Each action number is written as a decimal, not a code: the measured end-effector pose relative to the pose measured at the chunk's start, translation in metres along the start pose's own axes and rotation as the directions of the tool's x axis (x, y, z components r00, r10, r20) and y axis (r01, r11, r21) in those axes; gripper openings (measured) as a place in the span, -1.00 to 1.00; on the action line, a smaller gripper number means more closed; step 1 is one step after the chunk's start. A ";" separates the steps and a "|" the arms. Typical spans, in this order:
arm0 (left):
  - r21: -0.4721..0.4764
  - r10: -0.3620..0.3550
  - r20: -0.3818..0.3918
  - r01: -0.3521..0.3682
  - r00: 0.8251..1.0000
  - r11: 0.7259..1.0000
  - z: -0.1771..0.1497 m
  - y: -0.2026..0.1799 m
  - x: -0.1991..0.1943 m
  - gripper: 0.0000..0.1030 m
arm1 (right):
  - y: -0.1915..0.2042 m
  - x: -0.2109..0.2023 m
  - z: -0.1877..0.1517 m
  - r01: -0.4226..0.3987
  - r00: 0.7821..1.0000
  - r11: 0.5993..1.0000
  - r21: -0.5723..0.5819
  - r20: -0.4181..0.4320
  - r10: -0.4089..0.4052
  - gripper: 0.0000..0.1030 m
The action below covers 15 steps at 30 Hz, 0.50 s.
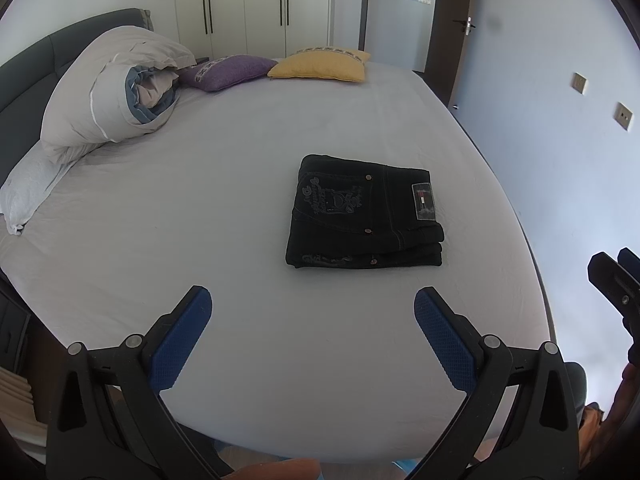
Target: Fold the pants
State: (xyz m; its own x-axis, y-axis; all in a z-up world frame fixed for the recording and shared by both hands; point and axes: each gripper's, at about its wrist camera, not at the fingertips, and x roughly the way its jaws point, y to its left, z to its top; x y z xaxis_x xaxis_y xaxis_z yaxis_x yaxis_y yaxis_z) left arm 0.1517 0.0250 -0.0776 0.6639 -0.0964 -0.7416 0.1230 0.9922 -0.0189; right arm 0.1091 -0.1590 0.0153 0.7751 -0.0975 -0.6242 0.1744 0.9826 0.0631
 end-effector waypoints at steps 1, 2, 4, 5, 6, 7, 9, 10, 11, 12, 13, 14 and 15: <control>0.000 -0.001 -0.001 0.001 1.000 1.000 -0.001 0.000 0.001 1.00 | 0.000 0.000 0.000 -0.001 1.000 1.000 0.000 -0.001 0.001 1.00; 0.001 -0.001 -0.001 0.001 1.000 1.000 -0.001 -0.001 0.001 1.00 | 0.000 0.000 0.000 0.000 1.000 1.000 0.000 -0.001 0.000 1.00; 0.001 -0.001 -0.001 0.001 1.000 1.000 -0.001 -0.001 0.001 1.00 | 0.000 0.000 0.000 0.001 1.000 1.000 0.000 -0.001 -0.001 1.00; 0.000 -0.001 0.000 0.001 1.000 1.000 -0.001 -0.001 0.001 1.00 | 0.000 0.000 -0.001 0.000 1.000 1.000 0.000 -0.002 0.000 1.00; 0.001 -0.001 0.001 0.001 1.000 1.000 -0.001 -0.001 0.001 1.00 | 0.001 0.000 -0.001 -0.001 1.000 1.000 0.000 -0.002 0.001 1.00; 0.002 -0.001 0.000 0.001 1.000 1.000 -0.001 -0.001 0.001 1.00 | 0.000 0.001 -0.002 -0.001 1.000 1.000 -0.001 -0.001 0.001 1.00; 0.001 -0.001 -0.001 0.001 1.000 1.000 -0.002 -0.001 0.001 1.00 | 0.000 0.001 -0.002 -0.002 1.000 1.000 -0.001 -0.002 0.002 1.00; 0.001 -0.001 -0.002 0.001 1.000 1.000 -0.001 0.000 0.001 1.00 | 0.000 0.000 -0.002 -0.002 1.000 1.000 0.000 -0.002 0.002 1.00; 0.002 -0.001 -0.002 0.001 1.000 1.000 -0.001 0.000 0.001 1.00 | 0.000 0.001 -0.002 -0.001 1.000 1.000 0.000 -0.002 0.001 1.00; 0.002 0.000 -0.002 0.000 1.000 1.000 -0.001 0.000 0.001 1.00 | 0.000 0.000 -0.002 -0.001 1.000 1.000 0.000 -0.003 0.001 1.00; 0.002 -0.001 -0.002 0.001 1.000 1.000 -0.001 0.000 0.001 1.00 | 0.000 0.000 -0.002 -0.002 1.000 1.000 -0.001 -0.003 0.002 1.00; 0.001 -0.001 -0.002 0.001 1.000 1.000 -0.001 0.000 0.000 1.00 | 0.000 0.001 -0.002 -0.002 1.000 1.000 -0.001 -0.002 0.002 1.00; 0.002 0.000 -0.001 0.000 1.000 1.000 -0.001 0.000 0.000 1.00 | 0.000 0.000 -0.002 -0.002 1.000 1.000 -0.001 -0.002 0.002 1.00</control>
State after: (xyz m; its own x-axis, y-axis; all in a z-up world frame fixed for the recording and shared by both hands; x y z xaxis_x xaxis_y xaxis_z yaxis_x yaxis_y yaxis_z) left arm 0.1514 0.0246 -0.0784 0.6629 -0.0964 -0.7425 0.1242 0.9921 -0.0180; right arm 0.1079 -0.1584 0.0135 0.7744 -0.0956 -0.6255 0.1725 0.9830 0.0634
